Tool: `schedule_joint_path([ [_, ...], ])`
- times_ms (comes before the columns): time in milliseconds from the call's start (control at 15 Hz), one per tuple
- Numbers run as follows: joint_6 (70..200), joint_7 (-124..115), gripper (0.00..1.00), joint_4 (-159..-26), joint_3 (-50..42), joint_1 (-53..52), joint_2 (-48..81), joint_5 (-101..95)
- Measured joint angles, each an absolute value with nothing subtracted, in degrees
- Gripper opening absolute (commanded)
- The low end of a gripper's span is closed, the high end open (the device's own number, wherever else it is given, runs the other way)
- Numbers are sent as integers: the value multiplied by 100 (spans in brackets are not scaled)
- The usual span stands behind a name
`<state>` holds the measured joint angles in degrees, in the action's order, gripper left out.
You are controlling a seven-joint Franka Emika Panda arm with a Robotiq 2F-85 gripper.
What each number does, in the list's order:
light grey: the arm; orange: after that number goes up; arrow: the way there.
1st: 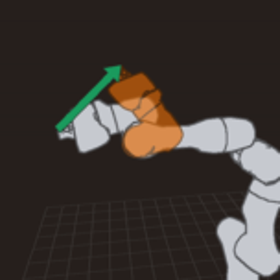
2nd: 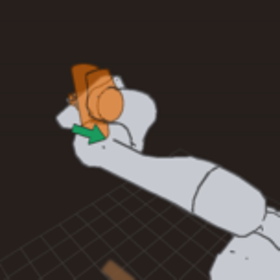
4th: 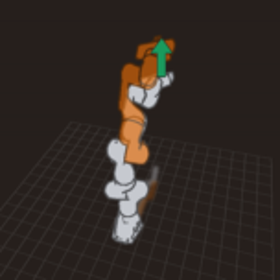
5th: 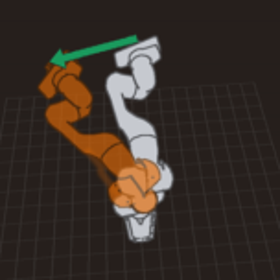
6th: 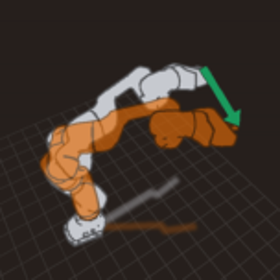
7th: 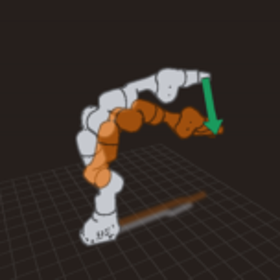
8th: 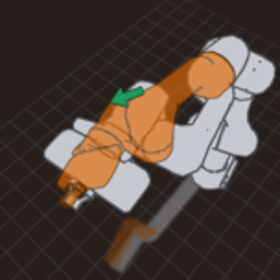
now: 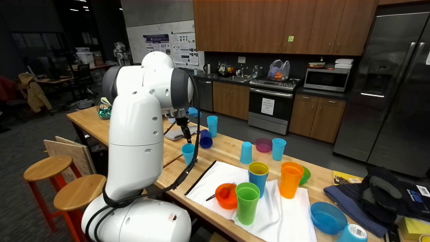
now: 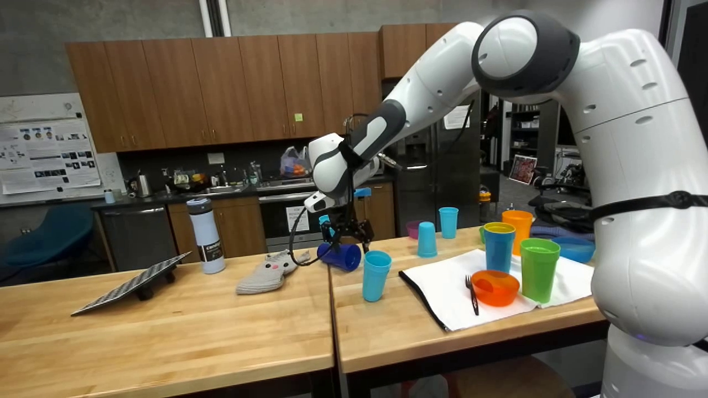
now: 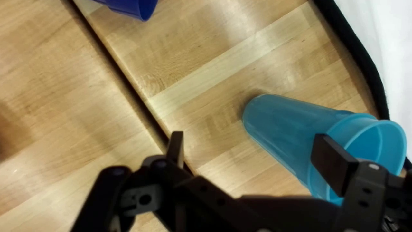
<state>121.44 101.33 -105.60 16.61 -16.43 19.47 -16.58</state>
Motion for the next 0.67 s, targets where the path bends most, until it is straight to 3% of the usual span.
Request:
schedule_joint_path([
  [667, 11984, 9779, 100, -9869, 1400, -1750, 2023, -3139],
])
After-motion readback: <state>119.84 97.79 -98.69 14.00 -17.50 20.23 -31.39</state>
